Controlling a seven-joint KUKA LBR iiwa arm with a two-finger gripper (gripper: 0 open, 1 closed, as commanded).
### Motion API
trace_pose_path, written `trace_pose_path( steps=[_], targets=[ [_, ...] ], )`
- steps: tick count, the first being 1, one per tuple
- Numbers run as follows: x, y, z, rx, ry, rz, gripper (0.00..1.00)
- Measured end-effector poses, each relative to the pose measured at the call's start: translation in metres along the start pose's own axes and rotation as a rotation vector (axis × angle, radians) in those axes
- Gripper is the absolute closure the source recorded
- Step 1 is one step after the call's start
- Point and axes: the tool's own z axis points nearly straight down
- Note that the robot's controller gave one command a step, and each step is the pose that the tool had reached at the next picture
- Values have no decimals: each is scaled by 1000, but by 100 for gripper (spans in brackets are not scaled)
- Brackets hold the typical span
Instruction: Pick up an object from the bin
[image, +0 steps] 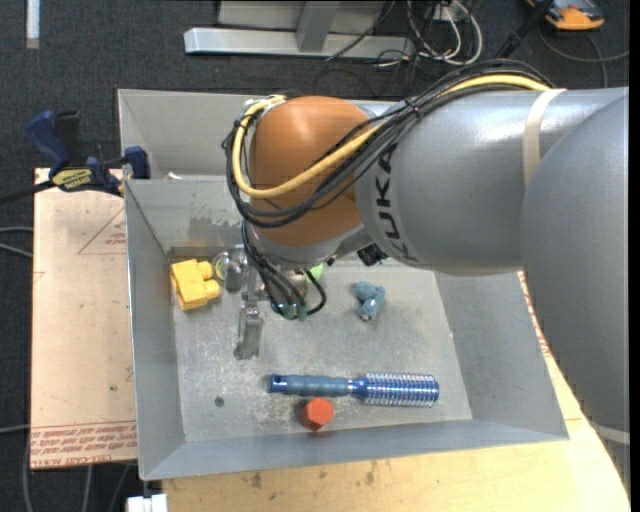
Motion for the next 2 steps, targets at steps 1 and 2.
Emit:
trace_pose_path(
  steps=[1,2],
  targets=[
    [16,-83,114,3,1,-164,0],
    [65,-115,131,0,-15,-416,0]
  ],
)
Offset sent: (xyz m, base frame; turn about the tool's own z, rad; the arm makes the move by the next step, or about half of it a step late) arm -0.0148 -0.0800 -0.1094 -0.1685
